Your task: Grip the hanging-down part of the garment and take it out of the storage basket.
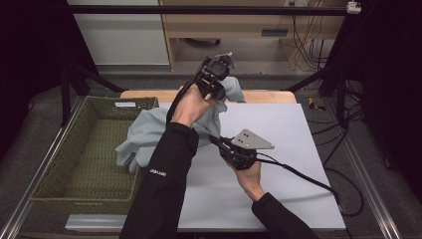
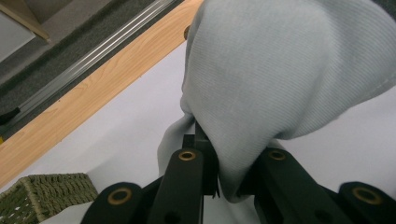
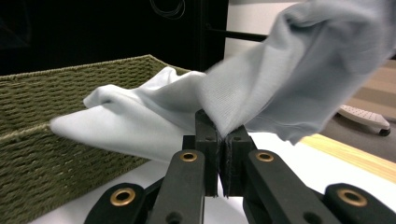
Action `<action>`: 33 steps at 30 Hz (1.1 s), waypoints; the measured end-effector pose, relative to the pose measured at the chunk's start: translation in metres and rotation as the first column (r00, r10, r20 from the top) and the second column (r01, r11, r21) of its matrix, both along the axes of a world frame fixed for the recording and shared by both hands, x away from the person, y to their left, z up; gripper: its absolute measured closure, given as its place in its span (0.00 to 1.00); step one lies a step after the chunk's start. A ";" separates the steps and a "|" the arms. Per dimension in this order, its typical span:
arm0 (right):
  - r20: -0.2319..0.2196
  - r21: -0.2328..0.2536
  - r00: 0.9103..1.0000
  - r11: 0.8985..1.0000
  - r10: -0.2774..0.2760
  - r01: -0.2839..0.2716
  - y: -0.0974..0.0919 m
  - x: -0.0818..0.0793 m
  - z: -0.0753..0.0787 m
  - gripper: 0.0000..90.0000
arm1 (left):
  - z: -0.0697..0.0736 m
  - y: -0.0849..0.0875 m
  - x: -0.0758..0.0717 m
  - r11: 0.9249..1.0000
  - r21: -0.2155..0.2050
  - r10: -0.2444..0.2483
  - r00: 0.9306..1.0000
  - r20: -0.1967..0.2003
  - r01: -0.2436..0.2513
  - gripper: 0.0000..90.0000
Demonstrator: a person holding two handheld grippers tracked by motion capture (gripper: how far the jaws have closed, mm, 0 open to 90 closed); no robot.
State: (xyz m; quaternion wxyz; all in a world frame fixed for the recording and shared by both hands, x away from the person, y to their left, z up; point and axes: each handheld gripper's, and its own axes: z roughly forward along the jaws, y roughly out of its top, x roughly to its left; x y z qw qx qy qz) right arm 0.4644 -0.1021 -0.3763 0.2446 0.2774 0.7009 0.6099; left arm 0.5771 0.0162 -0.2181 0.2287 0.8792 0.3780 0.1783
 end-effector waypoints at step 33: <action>0.019 0.007 0.993 0.993 -0.117 0.116 -0.097 -0.025 0.011 0.97 | -0.012 -0.026 -0.016 0.996 -0.036 -0.080 0.996 -0.030 0.078 0.91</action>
